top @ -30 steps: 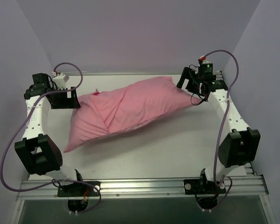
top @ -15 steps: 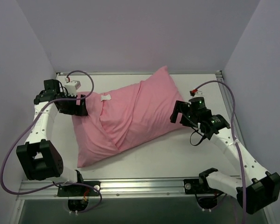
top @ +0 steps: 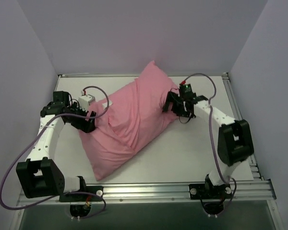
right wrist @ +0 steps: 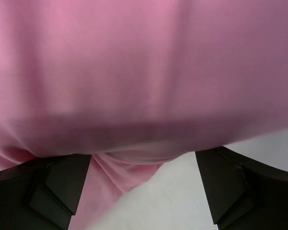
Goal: Remove the pillowcase from the pillow
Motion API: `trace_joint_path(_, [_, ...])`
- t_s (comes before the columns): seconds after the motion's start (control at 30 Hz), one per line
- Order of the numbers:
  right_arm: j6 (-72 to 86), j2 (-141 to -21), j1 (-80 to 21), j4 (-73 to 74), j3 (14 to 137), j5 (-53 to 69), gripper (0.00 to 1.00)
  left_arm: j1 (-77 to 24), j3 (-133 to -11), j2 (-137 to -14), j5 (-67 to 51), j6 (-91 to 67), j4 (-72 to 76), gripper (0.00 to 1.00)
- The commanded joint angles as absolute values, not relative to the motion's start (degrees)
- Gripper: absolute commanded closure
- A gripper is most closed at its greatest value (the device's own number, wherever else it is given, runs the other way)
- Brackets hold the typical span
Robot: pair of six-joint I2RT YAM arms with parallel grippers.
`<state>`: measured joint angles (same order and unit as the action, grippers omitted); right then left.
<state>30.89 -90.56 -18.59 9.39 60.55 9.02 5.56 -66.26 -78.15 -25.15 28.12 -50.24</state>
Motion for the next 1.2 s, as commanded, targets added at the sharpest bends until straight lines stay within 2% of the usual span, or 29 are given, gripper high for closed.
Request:
trace_joint_path(0.0, [30.2, -104.5, -18.2, 1.3, 80.2, 12.6, 0.08, 1.0, -64.1, -73.9, -31.9, 39.2, -60.2, 0.11])
trace_joint_path(0.2, [33.2, -128.1, -23.7, 6.6, 119.0, 22.0, 0.13, -21.1, -65.7, -68.3, -36.9, 39.9, -65.7, 0.09])
trace_joint_path(0.23, [33.0, -130.1, -26.3, 7.4, 122.6, 22.8, 0.13, -25.7, -66.2, -68.0, -38.0, 39.8, -65.7, 0.09])
trace_joint_path(0.33, [32.9, -133.3, -29.4, 5.6, 128.3, 24.3, 0.13, -26.3, -70.4, -71.0, -42.1, 40.4, -68.5, 0.08])
trace_joint_path(0.5, [31.6, -126.1, -29.0, 2.9, 121.8, 16.6, 0.10, -26.4, -79.3, -75.1, -49.8, 40.0, -71.7, 0.03])
trace_joint_path(0.67, [24.8, -116.9, -26.2, 9.2, 119.8, 9.9, 0.09, -26.2, -87.4, -76.9, -49.4, 35.0, -71.3, 0.03])
trace_joint_path(0.8, [21.3, -107.1, -26.5, 12.7, 112.1, 3.7, 0.09, -26.0, -87.6, -77.4, -38.3, 25.9, -58.8, 0.07])
trace_joint_path(0.83, [21.4, -104.4, -26.7, 12.4, 109.0, 2.8, 0.09, -26.1, -86.9, -77.5, -31.2, 24.6, -55.9, 0.07])
trace_joint_path(0.93, [24.2, -93.2, -28.0, 9.3, 93.2, 1.6, 0.09, -26.6, -84.8, -78.8, -20.2, 21.5, -48.0, 0.06])
trace_joint_path(1.0, [29.2, -84.8, -29.0, 7.7, 81.2, 0.8, 0.11, -27.2, -85.9, -81.3, -17.1, 20.7, -44.9, 0.03])
trace_joint_path(1.1, [35.4, -76.4, -32.2, 4.7, 69.4, -0.2, 0.16, -28.1, -88.9, -85.2, -14.9, 19.9, -42.6, 0.03])
trace_joint_path(1.17, [37.2, -73.8, -37.0, 4.9, 66.8, -4.3, 0.17, -29.3, -90.1, -88.1, -14.2, 20.4, -42.1, 0.03])
